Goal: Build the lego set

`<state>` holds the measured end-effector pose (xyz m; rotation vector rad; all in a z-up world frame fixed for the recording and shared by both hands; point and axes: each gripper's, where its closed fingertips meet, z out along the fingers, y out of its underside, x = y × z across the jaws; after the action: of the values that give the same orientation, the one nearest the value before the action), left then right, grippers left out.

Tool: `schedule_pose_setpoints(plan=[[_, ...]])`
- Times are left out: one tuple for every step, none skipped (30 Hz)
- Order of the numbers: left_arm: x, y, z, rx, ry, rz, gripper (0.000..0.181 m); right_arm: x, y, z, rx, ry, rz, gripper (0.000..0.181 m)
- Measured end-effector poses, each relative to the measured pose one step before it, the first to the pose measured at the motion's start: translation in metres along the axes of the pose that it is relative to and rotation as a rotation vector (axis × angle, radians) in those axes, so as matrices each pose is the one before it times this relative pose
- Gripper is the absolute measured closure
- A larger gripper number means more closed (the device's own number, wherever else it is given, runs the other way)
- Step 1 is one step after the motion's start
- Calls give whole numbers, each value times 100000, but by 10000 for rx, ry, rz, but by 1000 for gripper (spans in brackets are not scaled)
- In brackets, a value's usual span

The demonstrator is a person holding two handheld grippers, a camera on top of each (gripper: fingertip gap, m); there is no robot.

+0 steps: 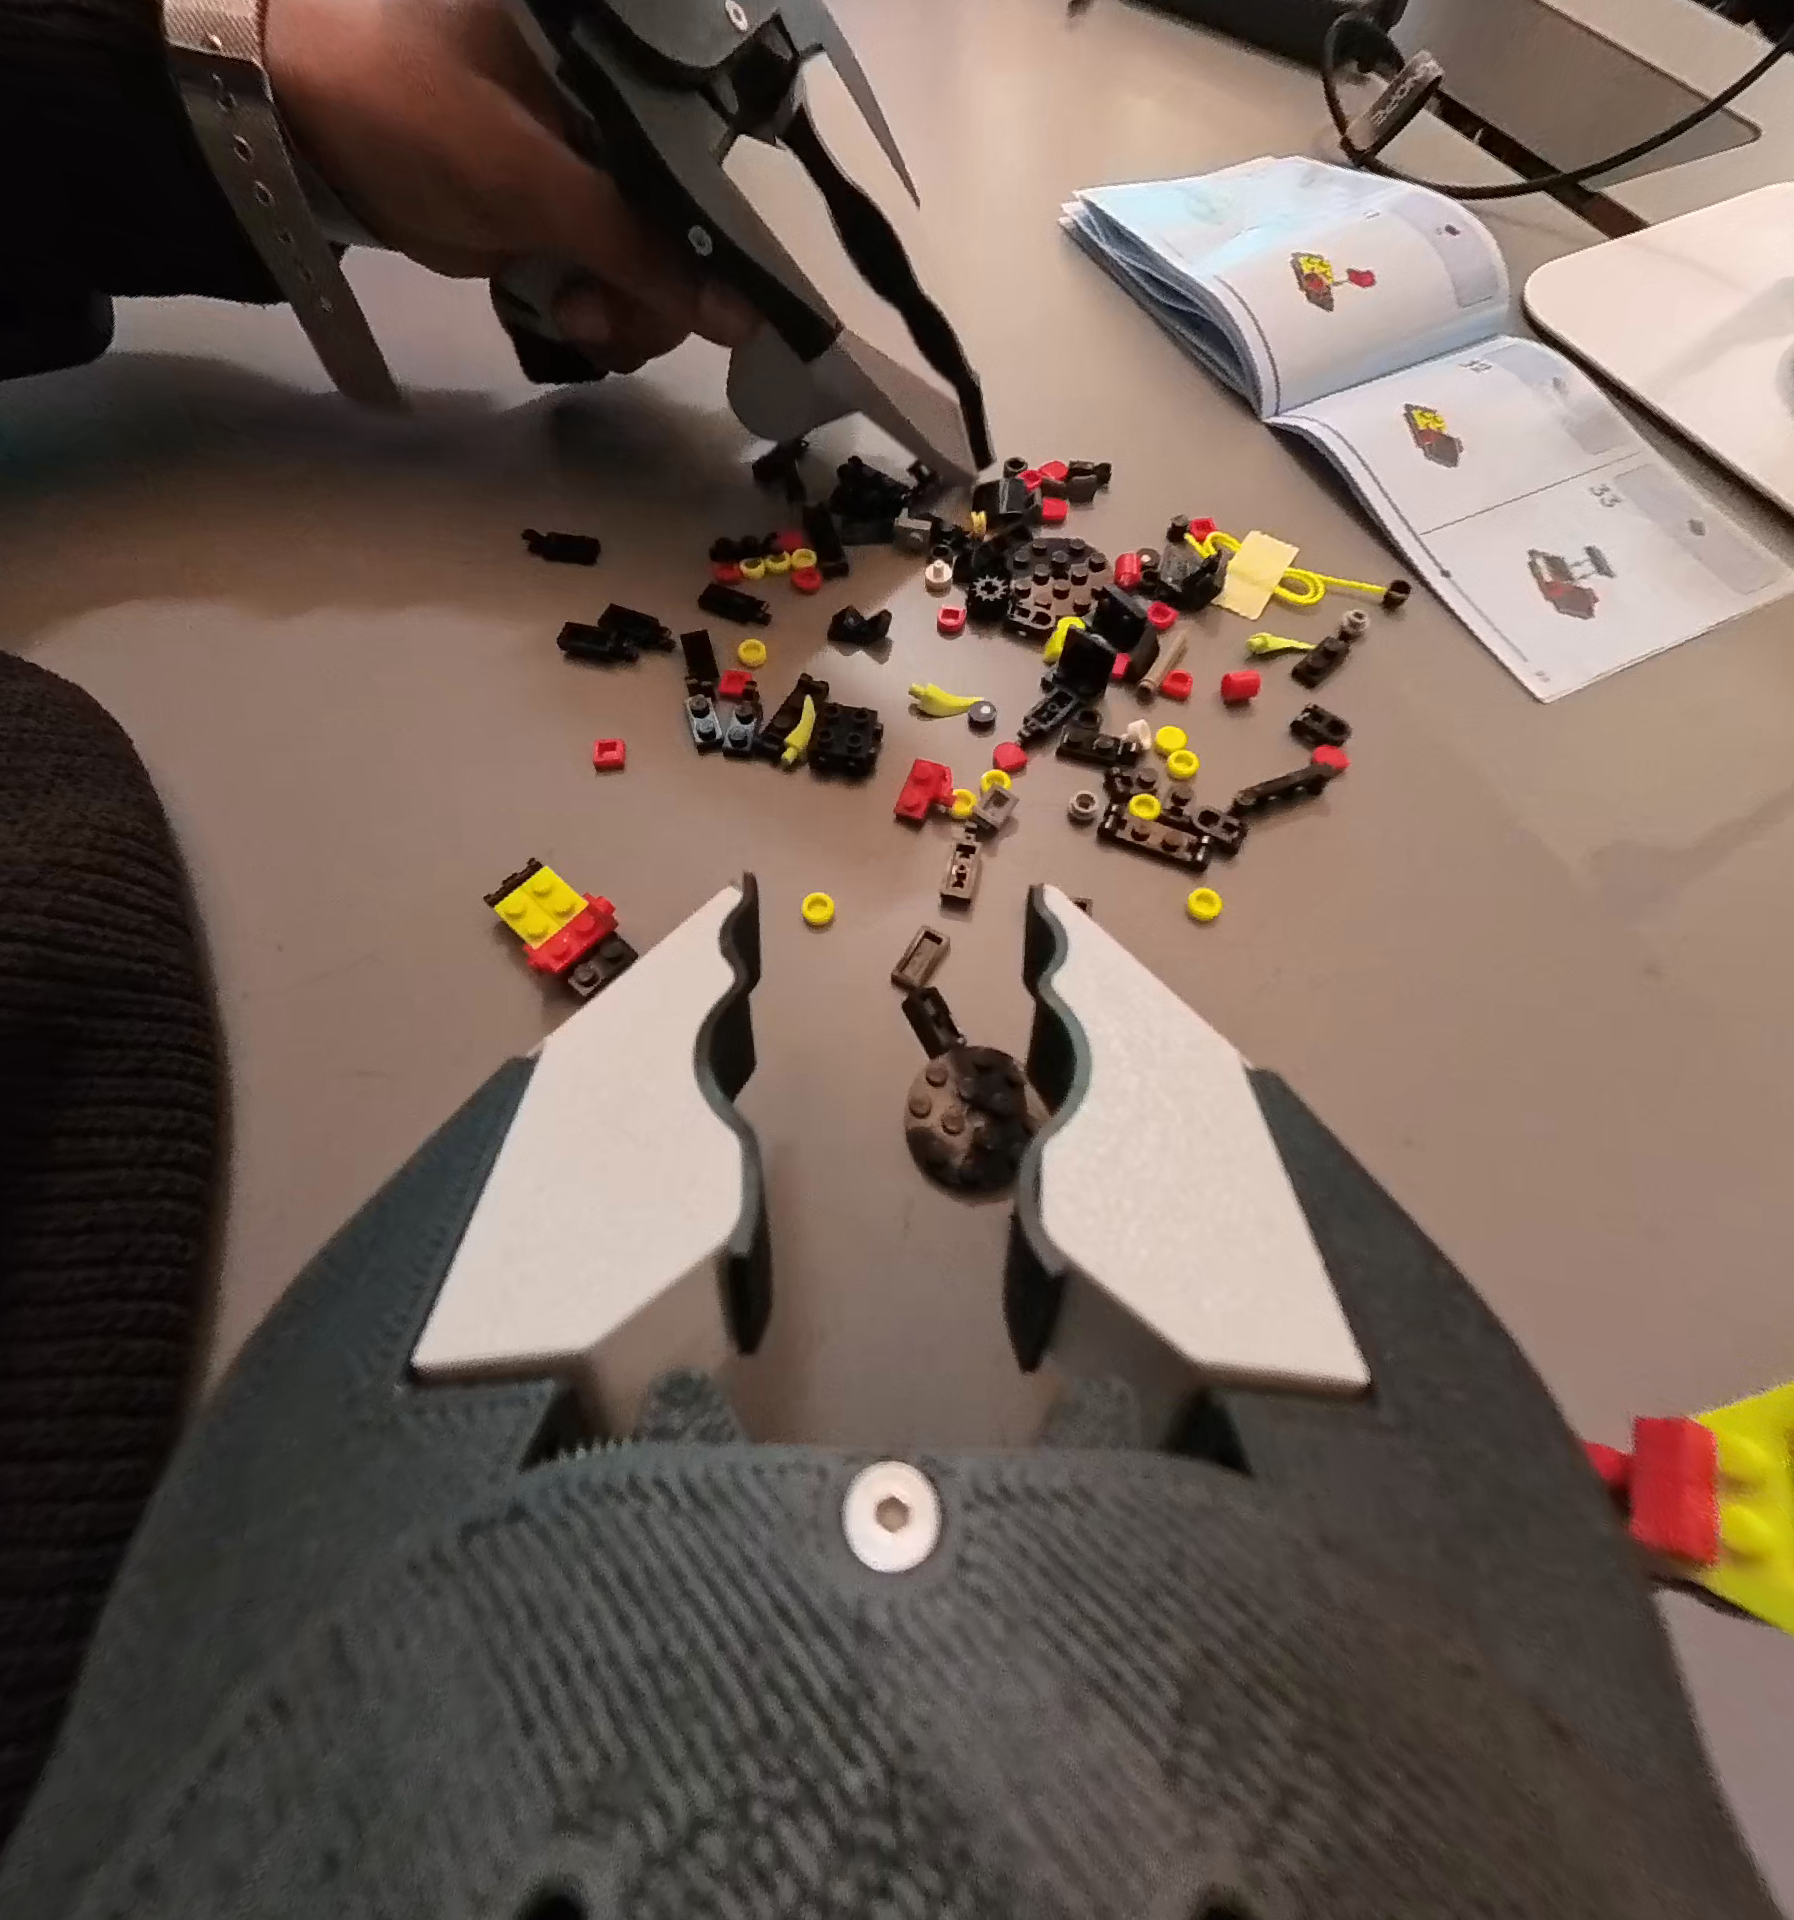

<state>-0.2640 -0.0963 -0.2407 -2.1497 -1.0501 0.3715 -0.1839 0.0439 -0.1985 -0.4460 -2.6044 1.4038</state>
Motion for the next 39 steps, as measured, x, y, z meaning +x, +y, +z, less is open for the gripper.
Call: schedule_pose_setpoints(plan=[[-50,-45,-73,66,-18,-9,181,-7,27,34,-27,12,-21,132],[62,-37,-47,53,58,-55,181,-4,33,18,-23,15,-22,132],[91,-9,-28,26,81,-36,181,11,25,26,-20,13,-21,132],[91,-22,1,31,63,13,180,-4,21,11,-17,9,-16,132],[130,-52,14,40,84,54,174,-10,23,22,-14,1,-11,132],[199,8,40,0,118,33,167,-30,18,29,-15,-10,-9,132],[201,6,60,-30,111,-40,162,-27,25,21,-16,-12,-12,132],[115,-28,95,-20,56,-105,159,-31,28,32,-15,-8,-16,132],[94,-63,82,-9,34,-94,157,-28,24,41,-18,-10,-17,132],[85,-50,89,-9,18,-56,155,-28,24,26,-20,-11,-13,132],[5,-23,119,-26,-38,-34,154,-19,22,24,-15,-12,-11,132],[-70,50,131,-62,-98,-10,153,-29,24,16,-12,-14,-9,132],[-116,77,139,-75,-125,12,153,-24,27,15,-14,-10,-8,132],[-63,-76,60,37,-98,11,154,-13,11,-2,-10,-5,-8,131],[-31,-42,49,-1,-59,-4,155,-7,7,-5,-4,-2,-8,131],[35,-1,30,-16,-5,-4,157,-10,6,-5,-3,-3,-5,132],[105,-5,15,-14,57,-21,162,-18,0,-13,-3,-2,-5,131],[56,-2,8,8,33,-47,164,3,11,-12,-2,3,-8,131],[-3,21,-30,7,12,-10,164,-3,1,-14,-4,6,-10,131],[-30,14,-43,13,10,3,164,6,6,-14,-9,6,-10,131],[-37,3,-55,20,18,-11,165,4,22,2,-12,7,-10,131],[-55,-25,-82,50,19,-37,166,8,32,-8,-16,8,-9,131],[5,-53,-92,77,69,-46,167,3,26,0,-15,6,-10,131],[99,-118,-130,131,160,-126,167,3,8,4,-12,8,-12,131],[131,-177,-149,149,226,-287,167,8,5,0,-7,8,-13,131],[157,-189,-170,148,308,-404,167,9,6,-5,-3,7,-12,131],[200,-258,-191,187,376,-470,167,-10,13,12,-10,0,-9,131],[185,-287,-204,208,396,-505,167,-14,30,13,-17,-2,-8,131],[197,-295,-204,217,400,-469,167,4,34,8,-17,0,-11,131],[378,-343,-218,247,489,-440,167,-4,27,14,-15,2,-12,131],[615,-405,-231,265,614,-466,167,15,14,8,-8,7,-11,131],[793,-463,-221,280,674,-499,167,19,-9,9,2,11,-10,131],[987,-490,-183,291,768,-521,167,19,-31,-4,10,12,-3,131],[1003,-480,-141,286,758,-539,167,25,-52,15,19,10,9,131],[879,-411,-75,258,650,-492,167,19,-99,-12,39,5,49,132],[736,-272,-14,198,534,-389,167,-21,-160,-33,82,-35,122,132],[654,-119,60,127,420,-227,167,-82,-303,-71,168,-104,227,133],[384,10,121,73,171,-21,167,-165,-510,-150,279,-181,374,134],[317,95,201,48,6,200,167,-196,-720,-224,396,-235,520,137]])
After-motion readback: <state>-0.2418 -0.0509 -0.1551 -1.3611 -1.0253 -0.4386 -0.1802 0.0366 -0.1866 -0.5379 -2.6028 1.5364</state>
